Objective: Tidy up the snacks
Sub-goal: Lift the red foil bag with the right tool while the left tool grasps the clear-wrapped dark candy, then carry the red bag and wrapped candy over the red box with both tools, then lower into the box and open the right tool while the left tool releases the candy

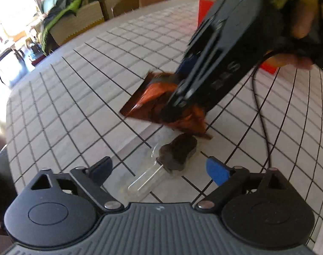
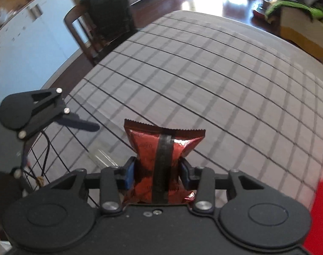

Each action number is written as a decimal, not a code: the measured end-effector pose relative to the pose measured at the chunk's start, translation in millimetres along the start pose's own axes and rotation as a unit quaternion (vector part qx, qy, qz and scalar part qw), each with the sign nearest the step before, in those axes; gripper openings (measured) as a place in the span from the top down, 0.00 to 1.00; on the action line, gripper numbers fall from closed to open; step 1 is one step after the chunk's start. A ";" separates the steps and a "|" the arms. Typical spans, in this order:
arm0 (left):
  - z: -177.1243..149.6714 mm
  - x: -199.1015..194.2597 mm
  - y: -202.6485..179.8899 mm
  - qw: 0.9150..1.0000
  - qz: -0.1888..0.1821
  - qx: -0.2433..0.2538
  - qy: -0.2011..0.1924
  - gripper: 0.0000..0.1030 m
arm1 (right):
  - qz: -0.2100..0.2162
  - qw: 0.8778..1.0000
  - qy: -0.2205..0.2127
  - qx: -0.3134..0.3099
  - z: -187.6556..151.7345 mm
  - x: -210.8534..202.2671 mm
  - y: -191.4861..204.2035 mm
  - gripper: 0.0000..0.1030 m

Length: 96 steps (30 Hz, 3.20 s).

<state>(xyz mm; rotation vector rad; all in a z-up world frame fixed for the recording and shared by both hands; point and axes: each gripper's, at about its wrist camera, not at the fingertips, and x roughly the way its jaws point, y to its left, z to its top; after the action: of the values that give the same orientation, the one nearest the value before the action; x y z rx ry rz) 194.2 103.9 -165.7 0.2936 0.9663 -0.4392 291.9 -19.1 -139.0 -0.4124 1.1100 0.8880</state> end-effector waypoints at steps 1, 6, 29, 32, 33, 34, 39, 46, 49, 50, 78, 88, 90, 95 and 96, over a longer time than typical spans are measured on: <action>1.4 3.8 -1.2 1.000 -0.004 0.007 0.005 0.14 | -0.004 1.000 0.000 0.007 -2.4 0.4 -2.1 0.62; 6.1 14.9 -13.5 0.998 -0.005 0.063 0.010 0.14 | -0.003 0.999 -0.024 0.033 -13.0 -11.2 -8.6 0.64; 15.5 21.6 -7.5 1.000 -0.010 -0.024 0.011 0.54 | -0.015 0.987 -0.071 0.143 -77.2 -53.6 -24.4 0.65; 14.4 19.4 -4.5 0.998 0.000 -0.055 0.011 0.61 | -0.020 0.985 -0.078 0.152 -82.4 -61.9 -24.9 0.65; 13.4 17.4 -3.3 0.998 0.002 -0.066 0.010 0.61 | -0.021 0.985 -0.080 0.154 -84.9 -65.3 -25.5 0.65; 12.8 16.1 -2.2 0.997 0.004 -0.074 0.008 0.61 | -0.023 0.984 -0.084 0.158 -87.6 -69.2 -26.2 0.65; 3.9 8.3 0.1 0.993 0.018 -0.121 -0.004 0.62 | -0.030 0.982 -0.091 0.165 -96.2 -81.0 -27.0 0.66; 4.6 -16.7 1.0 0.982 0.025 -0.187 -0.028 0.62 | -0.040 0.977 -0.105 0.181 -106.9 -104.8 -25.7 0.66; 9.9 -32.4 -4.7 0.979 0.028 -0.198 -0.038 0.62 | -0.047 0.975 -0.114 0.185 -111.0 -119.3 -27.3 0.66; 13.0 -38.4 -7.4 0.978 0.028 -0.200 -0.043 0.62 | -0.048 0.974 -0.116 0.186 -112.0 -124.1 -28.0 0.66; 196.6 -50.8 -143.5 0.975 0.027 -0.180 -0.125 0.62 | -0.121 0.958 -0.184 0.184 -167.6 -244.3 -174.1 0.66; 251.9 -10.6 -179.3 0.976 0.023 -0.193 -0.094 0.62 | -0.137 0.953 -0.168 0.213 -200.8 -249.5 -243.2 0.66; 259.9 0.0 -184.6 0.977 0.022 -0.197 -0.084 0.62 | -0.139 0.953 -0.163 0.213 -203.7 -246.0 -254.6 0.66; 277.9 31.4 -199.4 0.980 0.029 -0.190 -0.055 0.62 | -0.136 0.957 -0.138 0.218 -207.0 -235.2 -278.1 0.66; 280.5 38.8 -203.0 0.980 0.030 -0.189 -0.048 0.62 | -0.135 0.957 -0.134 0.218 -207.6 -233.7 -280.3 0.66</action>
<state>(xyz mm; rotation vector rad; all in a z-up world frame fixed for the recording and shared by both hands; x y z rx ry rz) 318.2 -202.7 -56.3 -0.0426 0.9228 -0.2066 351.5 -425.6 -52.7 -0.0701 0.9371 0.4235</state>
